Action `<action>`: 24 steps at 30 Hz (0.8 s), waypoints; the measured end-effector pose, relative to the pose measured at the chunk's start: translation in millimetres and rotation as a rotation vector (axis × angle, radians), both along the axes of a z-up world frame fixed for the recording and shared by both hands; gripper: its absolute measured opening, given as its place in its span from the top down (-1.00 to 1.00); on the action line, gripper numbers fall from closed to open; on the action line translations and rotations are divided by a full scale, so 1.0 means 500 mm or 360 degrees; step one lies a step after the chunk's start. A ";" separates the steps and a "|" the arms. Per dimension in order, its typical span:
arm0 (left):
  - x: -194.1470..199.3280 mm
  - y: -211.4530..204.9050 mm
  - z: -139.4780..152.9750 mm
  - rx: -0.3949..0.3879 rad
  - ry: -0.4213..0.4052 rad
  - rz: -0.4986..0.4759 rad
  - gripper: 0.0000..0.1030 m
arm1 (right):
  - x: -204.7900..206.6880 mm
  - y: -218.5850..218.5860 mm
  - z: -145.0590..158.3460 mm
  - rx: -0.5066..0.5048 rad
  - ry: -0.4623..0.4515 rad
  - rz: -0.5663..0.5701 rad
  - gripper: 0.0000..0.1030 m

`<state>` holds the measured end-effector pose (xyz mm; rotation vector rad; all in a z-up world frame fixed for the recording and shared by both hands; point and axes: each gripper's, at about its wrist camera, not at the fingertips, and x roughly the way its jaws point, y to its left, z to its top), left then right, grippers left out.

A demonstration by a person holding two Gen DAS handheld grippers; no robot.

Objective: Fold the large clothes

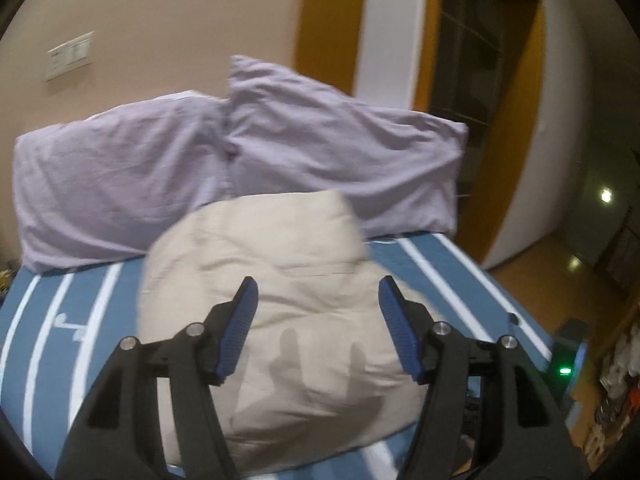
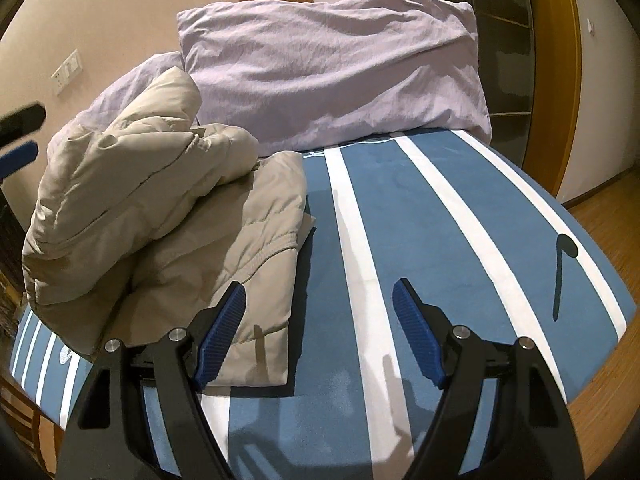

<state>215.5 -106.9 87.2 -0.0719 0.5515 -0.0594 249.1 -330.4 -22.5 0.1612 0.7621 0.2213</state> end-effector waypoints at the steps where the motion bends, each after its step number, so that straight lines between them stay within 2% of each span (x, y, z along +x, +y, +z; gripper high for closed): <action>1: 0.005 0.018 -0.004 0.0009 0.0008 0.0044 -0.22 | 0.000 0.000 -0.001 0.0000 0.0000 -0.0001 -0.50; 11: 0.040 0.143 -0.032 0.0050 0.0039 0.0290 -0.22 | 0.015 -0.005 -0.007 -0.0013 0.0019 -0.0017 -0.50; 16: 0.073 0.217 -0.070 -0.0027 0.0108 0.0423 -0.36 | 0.024 -0.019 -0.001 -0.0009 0.0016 -0.0045 -0.50; 19: 0.091 0.235 -0.117 -0.0092 0.0184 0.0431 -0.37 | 0.030 -0.028 0.007 -0.0003 0.0004 -0.0063 -0.50; 24: 0.097 0.202 -0.160 -0.0138 0.0157 0.0359 -0.38 | 0.040 -0.043 0.032 -0.0003 -0.0037 -0.0096 -0.50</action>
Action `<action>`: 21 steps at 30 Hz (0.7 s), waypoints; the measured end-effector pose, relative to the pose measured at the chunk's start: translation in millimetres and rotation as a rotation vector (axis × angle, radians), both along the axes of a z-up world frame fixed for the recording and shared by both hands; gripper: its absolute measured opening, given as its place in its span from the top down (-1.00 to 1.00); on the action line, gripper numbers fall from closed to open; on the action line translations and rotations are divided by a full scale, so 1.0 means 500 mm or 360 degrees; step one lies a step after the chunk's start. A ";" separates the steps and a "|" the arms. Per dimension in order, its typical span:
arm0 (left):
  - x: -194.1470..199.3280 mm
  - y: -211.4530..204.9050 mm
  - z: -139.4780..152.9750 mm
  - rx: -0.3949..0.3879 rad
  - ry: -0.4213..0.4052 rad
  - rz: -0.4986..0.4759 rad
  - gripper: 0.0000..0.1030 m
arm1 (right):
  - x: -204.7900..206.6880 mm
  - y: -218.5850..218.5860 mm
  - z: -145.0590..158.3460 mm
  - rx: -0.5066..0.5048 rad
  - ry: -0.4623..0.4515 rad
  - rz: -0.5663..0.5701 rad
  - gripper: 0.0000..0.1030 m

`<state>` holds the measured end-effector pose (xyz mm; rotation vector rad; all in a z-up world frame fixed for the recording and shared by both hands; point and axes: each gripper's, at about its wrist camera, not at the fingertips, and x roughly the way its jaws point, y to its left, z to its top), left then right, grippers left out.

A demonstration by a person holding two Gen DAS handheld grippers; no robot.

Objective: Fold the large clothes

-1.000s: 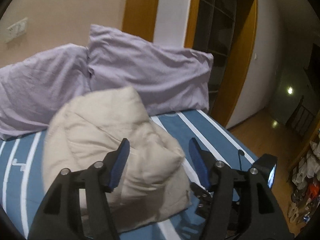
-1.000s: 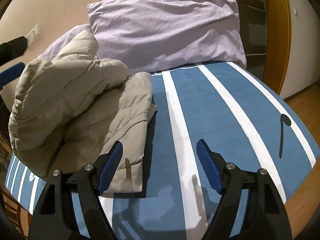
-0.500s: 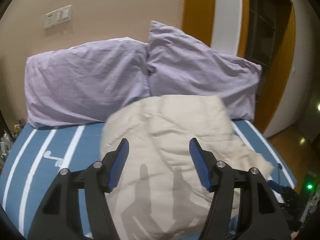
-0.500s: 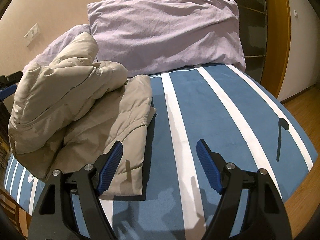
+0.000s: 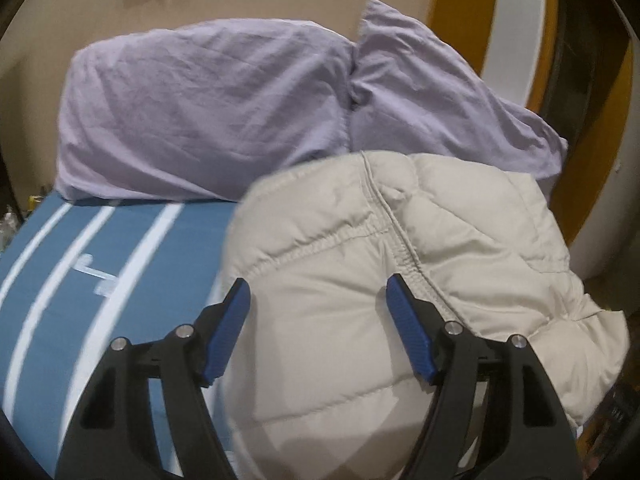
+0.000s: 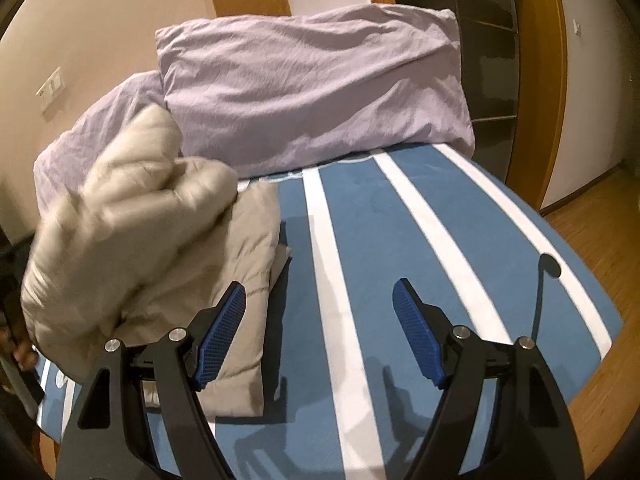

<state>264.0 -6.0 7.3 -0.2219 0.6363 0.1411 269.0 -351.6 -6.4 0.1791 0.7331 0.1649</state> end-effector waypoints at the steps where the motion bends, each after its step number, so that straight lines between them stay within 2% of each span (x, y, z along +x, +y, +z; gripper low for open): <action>1: 0.003 -0.008 -0.005 -0.0002 -0.0005 -0.0014 -0.37 | 0.002 -0.002 0.004 0.0001 -0.0007 -0.0003 -0.50; 10: 0.001 -0.102 -0.037 0.0079 -0.0075 -0.0141 -0.37 | 0.018 0.016 0.069 0.0051 -0.0106 0.0031 -0.50; 15: 0.000 -0.134 -0.045 0.0115 -0.0085 -0.0169 -0.37 | 0.043 0.073 0.092 0.0064 -0.0122 0.0115 -0.49; 21: 0.003 -0.135 -0.045 0.0119 -0.0084 -0.0188 -0.38 | 0.085 0.160 0.120 0.0076 -0.0170 0.0219 -0.35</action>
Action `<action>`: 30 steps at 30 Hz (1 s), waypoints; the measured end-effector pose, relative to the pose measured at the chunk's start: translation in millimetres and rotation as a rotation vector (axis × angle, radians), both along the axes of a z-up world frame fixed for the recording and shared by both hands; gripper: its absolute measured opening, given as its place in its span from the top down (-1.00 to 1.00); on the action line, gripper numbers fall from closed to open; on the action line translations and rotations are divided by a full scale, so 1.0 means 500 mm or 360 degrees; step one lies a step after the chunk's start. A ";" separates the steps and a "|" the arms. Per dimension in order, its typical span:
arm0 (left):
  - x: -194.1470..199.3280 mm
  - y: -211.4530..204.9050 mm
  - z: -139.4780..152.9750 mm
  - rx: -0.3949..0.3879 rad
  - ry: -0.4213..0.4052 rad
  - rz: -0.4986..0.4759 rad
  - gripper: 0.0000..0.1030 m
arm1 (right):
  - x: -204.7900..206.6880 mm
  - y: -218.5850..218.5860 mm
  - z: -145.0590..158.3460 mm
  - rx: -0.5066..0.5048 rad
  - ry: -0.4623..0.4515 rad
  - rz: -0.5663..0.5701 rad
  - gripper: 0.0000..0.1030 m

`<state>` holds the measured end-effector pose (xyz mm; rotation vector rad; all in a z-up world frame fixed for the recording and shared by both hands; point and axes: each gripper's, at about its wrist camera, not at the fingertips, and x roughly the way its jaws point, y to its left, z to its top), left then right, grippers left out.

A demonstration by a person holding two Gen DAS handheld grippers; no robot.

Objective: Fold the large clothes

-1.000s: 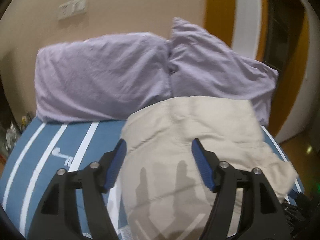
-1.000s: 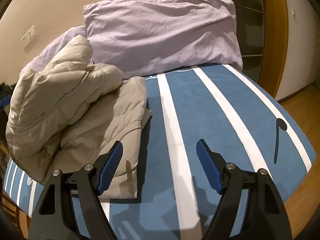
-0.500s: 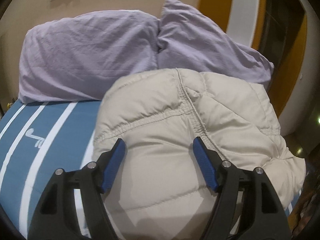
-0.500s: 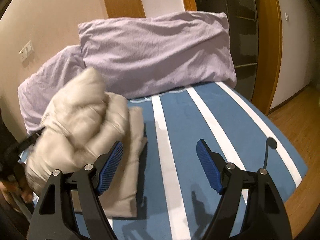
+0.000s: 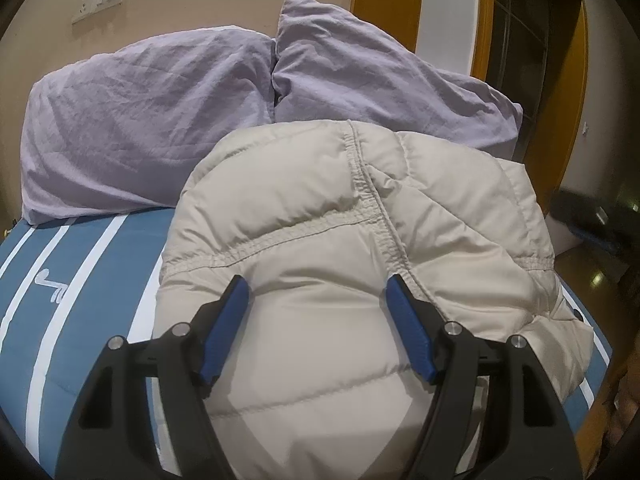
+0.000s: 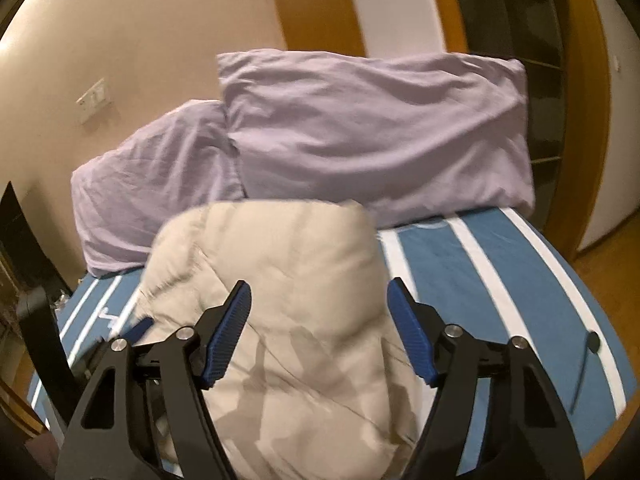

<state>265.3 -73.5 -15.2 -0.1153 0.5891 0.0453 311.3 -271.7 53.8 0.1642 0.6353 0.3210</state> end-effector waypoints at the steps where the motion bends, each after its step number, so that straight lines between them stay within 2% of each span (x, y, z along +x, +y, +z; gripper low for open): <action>1: 0.000 0.002 0.001 -0.0005 0.0001 -0.0005 -0.38 | 0.010 0.010 0.001 0.0007 0.0002 0.0008 -0.30; 7: -0.002 0.013 0.006 -0.0042 -0.0003 -0.0021 -0.39 | 0.081 0.044 -0.016 -0.0048 0.0017 -0.0039 -0.24; 11: -0.004 0.020 0.011 -0.0087 -0.0015 -0.0032 -0.43 | 0.116 0.039 -0.056 -0.0091 0.0085 -0.0080 -0.23; 16: -0.009 0.022 0.032 -0.0153 -0.0032 -0.0078 -0.43 | 0.120 0.041 -0.117 -0.0168 0.0106 -0.0076 -0.23; 20: -0.004 0.034 0.063 -0.0217 -0.0035 -0.0075 -0.44 | 0.119 0.033 -0.148 -0.0148 0.0126 -0.0088 -0.23; 24: 0.021 0.050 0.093 -0.0173 -0.0066 -0.0003 -0.49 | 0.122 0.023 -0.167 -0.0104 0.0160 -0.0093 -0.23; 30: 0.083 0.048 0.110 -0.0035 -0.0016 0.0097 -0.49 | 0.129 0.026 -0.181 -0.0104 0.0183 -0.0094 -0.23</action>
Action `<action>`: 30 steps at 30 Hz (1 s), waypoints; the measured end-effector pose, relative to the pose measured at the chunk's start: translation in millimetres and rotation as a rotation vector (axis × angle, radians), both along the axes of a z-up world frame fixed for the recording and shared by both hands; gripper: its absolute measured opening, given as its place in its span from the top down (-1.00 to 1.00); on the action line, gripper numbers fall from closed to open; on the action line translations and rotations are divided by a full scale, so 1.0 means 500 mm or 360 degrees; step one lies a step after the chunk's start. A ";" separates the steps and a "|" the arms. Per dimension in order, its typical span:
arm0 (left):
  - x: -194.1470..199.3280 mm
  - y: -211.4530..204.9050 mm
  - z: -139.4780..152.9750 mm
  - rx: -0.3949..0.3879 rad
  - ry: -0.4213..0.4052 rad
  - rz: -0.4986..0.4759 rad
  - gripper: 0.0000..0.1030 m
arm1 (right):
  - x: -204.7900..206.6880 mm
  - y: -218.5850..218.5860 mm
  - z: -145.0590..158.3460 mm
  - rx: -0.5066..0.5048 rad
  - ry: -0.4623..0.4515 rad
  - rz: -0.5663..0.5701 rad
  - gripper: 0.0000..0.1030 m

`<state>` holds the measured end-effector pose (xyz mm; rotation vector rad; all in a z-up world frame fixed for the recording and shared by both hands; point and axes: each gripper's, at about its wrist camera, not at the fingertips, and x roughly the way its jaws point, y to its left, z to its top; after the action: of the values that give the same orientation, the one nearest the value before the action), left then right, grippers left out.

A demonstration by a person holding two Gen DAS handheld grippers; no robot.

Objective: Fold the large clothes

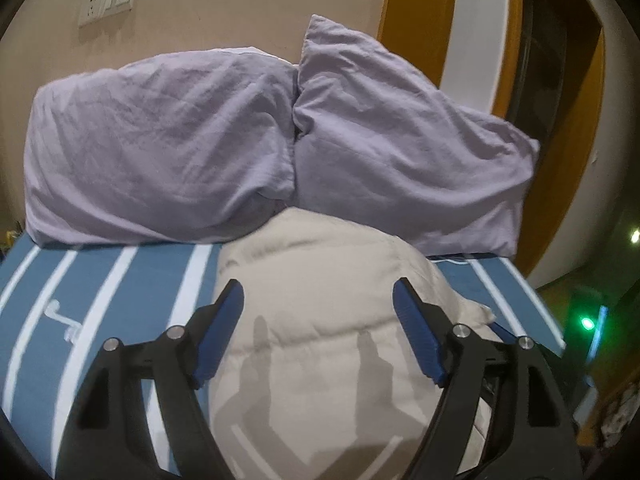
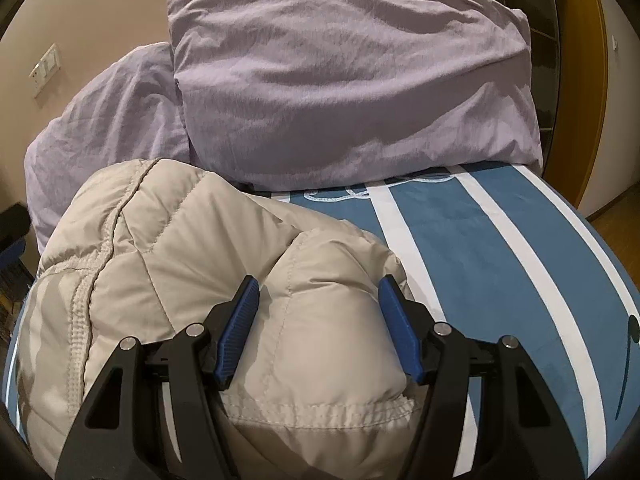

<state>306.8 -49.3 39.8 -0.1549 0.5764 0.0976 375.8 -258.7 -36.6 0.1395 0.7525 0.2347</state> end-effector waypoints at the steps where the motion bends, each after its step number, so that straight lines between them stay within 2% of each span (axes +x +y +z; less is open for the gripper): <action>1: 0.012 -0.004 -0.002 0.0039 0.0015 0.0024 -0.50 | 0.000 -0.001 -0.003 0.0005 0.0002 0.0000 -0.23; 3: 0.028 -0.010 -0.013 0.0084 0.0048 0.0045 -0.51 | 0.001 -0.002 -0.007 0.0012 0.0005 -0.0001 -0.23; 6: 0.050 -0.014 -0.056 0.0111 0.0155 0.0071 -0.66 | 0.000 -0.003 -0.012 0.0024 0.0001 0.0002 -0.24; 7: 0.053 -0.014 -0.067 0.0136 0.0161 0.0089 -0.79 | 0.000 -0.003 -0.012 0.0021 0.0000 0.0002 -0.24; 10: 0.052 -0.022 -0.091 0.0211 0.0133 0.0116 -0.85 | -0.003 0.004 -0.011 -0.0009 -0.0015 0.0003 -0.26; 13: 0.053 -0.022 -0.104 0.0246 0.0130 0.0129 -0.87 | -0.002 0.009 -0.008 -0.0043 -0.0013 0.0000 -0.31; 17: 0.059 -0.009 -0.123 0.0223 0.0141 0.0136 -0.89 | 0.004 0.009 0.011 -0.0060 0.0020 0.0001 -0.35; 22: 0.065 -0.008 -0.136 0.0240 0.0153 0.0152 -0.90 | 0.020 0.006 0.061 0.0054 -0.0008 -0.0002 -0.35; 25: 0.063 -0.007 -0.138 0.0245 0.0145 0.0152 -0.91 | 0.040 0.014 0.084 0.0050 -0.0043 -0.0023 -0.35; 28: 0.061 -0.005 -0.137 0.0228 0.0134 0.0145 -0.91 | 0.052 0.020 0.065 0.0016 -0.0020 -0.0038 -0.35; 30: 0.057 -0.005 -0.135 0.0204 0.0116 0.0128 -0.91 | 0.062 0.030 0.024 -0.0046 0.0036 -0.0038 -0.35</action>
<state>335.5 -51.6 -27.8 -0.0501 0.6346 0.2185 406.9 -243.7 -24.8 0.1237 0.7762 0.1997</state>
